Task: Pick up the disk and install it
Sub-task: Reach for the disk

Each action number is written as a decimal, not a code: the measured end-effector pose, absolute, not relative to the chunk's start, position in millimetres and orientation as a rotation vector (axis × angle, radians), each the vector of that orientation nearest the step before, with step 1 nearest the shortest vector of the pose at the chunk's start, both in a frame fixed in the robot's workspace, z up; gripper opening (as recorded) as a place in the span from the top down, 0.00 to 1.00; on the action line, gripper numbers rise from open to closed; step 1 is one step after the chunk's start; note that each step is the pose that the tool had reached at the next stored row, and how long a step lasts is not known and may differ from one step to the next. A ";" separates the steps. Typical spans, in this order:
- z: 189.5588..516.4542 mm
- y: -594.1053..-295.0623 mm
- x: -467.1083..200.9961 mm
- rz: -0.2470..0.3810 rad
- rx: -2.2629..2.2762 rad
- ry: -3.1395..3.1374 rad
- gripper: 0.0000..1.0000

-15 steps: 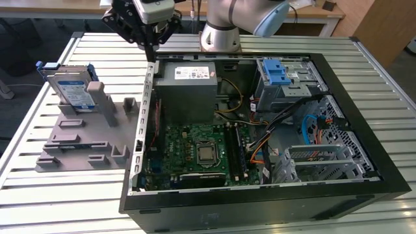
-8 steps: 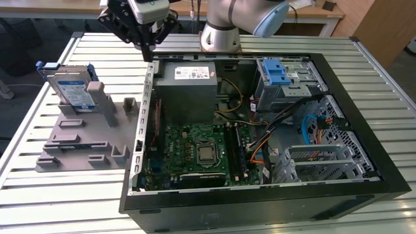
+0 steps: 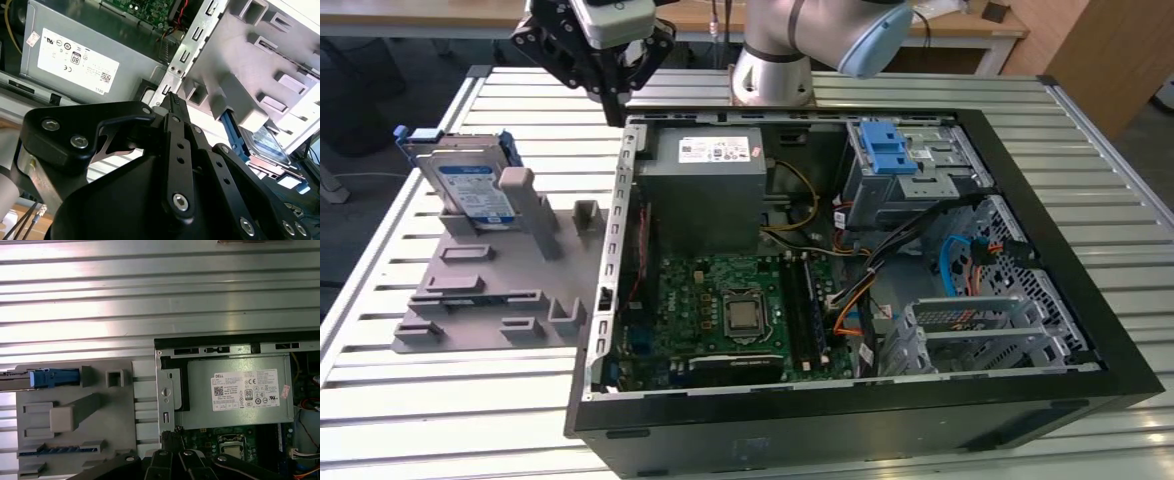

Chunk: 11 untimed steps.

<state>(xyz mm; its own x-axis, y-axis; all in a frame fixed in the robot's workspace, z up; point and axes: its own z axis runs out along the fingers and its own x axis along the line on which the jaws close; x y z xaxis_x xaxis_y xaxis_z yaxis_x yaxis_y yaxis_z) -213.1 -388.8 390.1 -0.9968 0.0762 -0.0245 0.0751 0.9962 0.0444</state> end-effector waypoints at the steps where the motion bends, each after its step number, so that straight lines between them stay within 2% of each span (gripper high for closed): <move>1: 390.1 -388.6 -214.2 0.068 0.118 3.112 0.89; 11: 389.8 -387.6 -224.9 0.068 0.118 3.112 0.89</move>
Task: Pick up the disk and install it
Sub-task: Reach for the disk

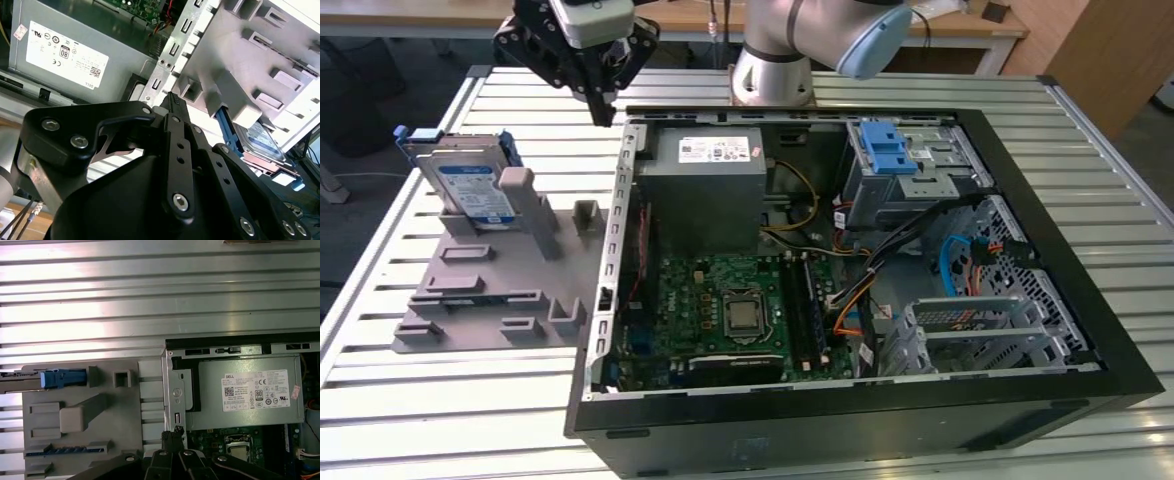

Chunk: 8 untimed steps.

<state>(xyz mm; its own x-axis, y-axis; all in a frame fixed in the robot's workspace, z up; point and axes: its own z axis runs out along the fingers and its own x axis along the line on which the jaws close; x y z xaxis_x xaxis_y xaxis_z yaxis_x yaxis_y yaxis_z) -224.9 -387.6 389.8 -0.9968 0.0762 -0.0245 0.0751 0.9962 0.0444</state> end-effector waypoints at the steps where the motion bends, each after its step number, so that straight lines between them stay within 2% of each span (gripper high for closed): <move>1: 389.7 -387.5 -225.9 0.068 0.118 3.112 0.89; 8: 389.5 -386.7 -233.0 0.068 0.118 3.113 0.89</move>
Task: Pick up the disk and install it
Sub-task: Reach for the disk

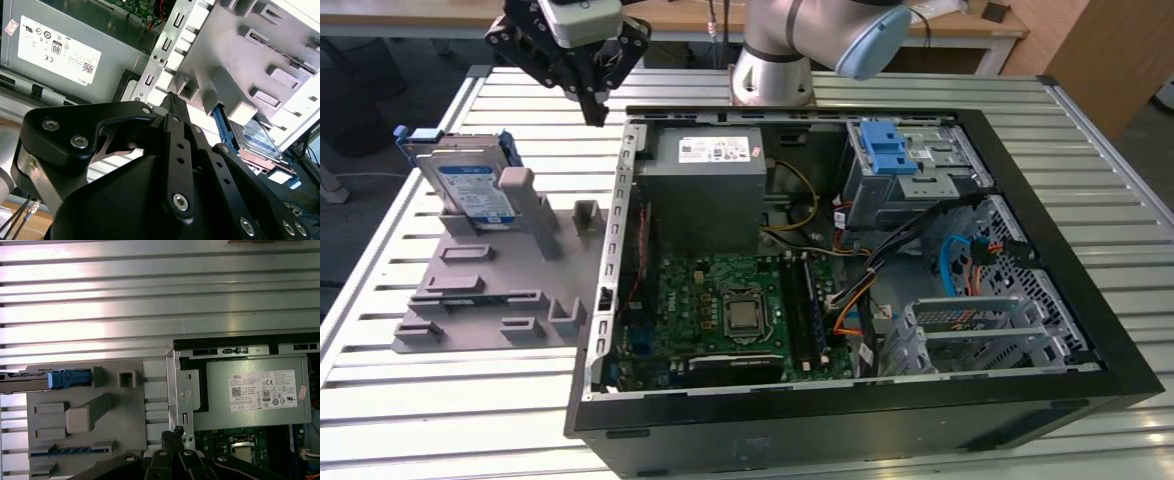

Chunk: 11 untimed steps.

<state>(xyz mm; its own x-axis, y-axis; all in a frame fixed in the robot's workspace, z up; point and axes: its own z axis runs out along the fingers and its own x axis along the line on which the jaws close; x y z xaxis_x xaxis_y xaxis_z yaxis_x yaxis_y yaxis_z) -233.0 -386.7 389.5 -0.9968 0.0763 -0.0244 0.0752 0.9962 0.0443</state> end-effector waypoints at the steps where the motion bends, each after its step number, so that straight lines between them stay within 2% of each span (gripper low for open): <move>1: 389.5 -386.6 -234.0 0.068 0.118 3.112 0.89; 11: 389.1 -385.6 -243.9 0.068 0.118 3.113 0.89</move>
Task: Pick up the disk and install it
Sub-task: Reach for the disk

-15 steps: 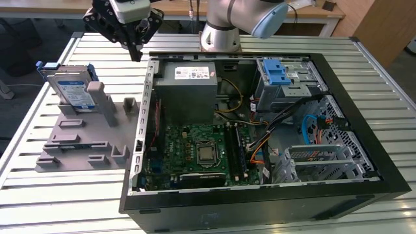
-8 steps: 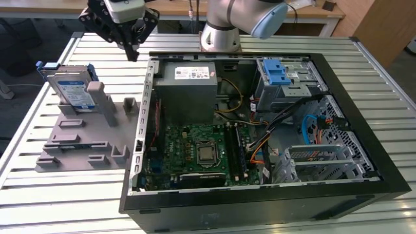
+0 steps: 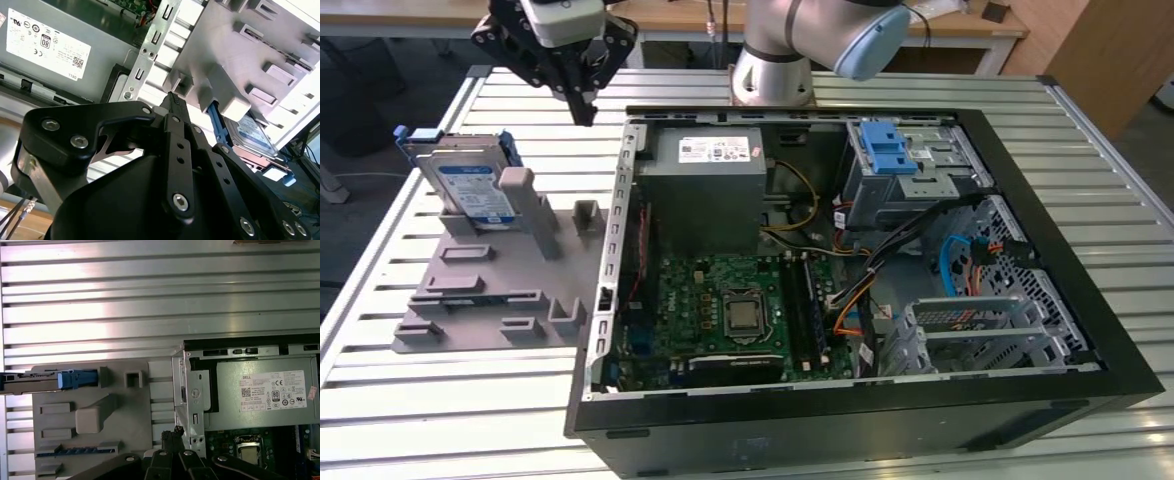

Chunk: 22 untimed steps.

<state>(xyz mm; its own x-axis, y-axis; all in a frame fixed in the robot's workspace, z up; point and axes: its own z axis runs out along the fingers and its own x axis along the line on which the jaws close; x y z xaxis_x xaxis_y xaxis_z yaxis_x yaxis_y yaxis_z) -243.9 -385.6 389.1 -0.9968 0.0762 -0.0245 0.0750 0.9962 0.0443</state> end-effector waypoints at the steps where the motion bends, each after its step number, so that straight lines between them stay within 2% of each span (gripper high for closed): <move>1: 389.0 -385.4 -245.0 0.068 0.118 3.112 0.89; 22: 388.4 -381.5 -273.3 0.068 0.118 3.112 0.89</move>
